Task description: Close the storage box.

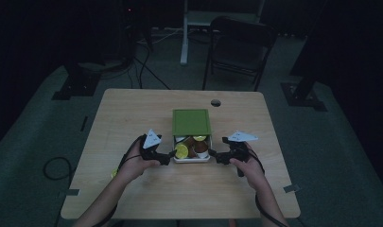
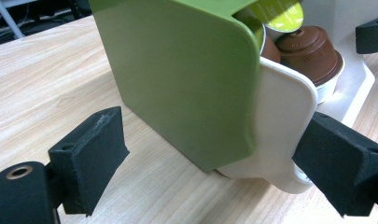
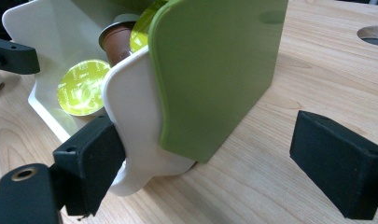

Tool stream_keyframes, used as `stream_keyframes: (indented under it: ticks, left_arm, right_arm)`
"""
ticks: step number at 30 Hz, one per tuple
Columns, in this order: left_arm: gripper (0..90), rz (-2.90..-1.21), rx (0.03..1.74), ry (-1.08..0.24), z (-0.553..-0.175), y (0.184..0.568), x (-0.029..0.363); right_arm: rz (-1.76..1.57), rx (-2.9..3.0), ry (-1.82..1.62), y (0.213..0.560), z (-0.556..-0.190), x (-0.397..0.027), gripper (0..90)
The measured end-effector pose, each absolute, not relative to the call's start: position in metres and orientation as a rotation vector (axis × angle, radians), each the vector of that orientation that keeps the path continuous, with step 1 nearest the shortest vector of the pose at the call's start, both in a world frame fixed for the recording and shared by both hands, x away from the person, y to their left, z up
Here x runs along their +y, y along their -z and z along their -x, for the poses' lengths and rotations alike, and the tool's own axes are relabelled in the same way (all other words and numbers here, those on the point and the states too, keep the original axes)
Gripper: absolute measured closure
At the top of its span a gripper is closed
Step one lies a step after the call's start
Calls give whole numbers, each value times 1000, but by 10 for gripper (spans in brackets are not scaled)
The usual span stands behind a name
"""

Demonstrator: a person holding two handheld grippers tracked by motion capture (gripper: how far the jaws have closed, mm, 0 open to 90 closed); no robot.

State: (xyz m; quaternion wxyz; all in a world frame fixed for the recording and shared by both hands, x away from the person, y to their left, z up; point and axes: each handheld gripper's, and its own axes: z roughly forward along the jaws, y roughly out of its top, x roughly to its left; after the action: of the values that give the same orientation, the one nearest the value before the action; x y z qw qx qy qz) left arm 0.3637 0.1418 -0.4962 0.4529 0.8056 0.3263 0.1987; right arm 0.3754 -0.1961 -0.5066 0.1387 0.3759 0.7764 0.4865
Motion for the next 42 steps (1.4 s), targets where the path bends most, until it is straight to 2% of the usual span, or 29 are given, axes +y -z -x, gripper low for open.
stream_keyframes:
  ticks: [42]
  left_arm:
    - [98, -1974, 862, -541, -381, 496, 138]
  right_arm:
    - [-1180, 2189, -1364, 507, -389, -191, 109]
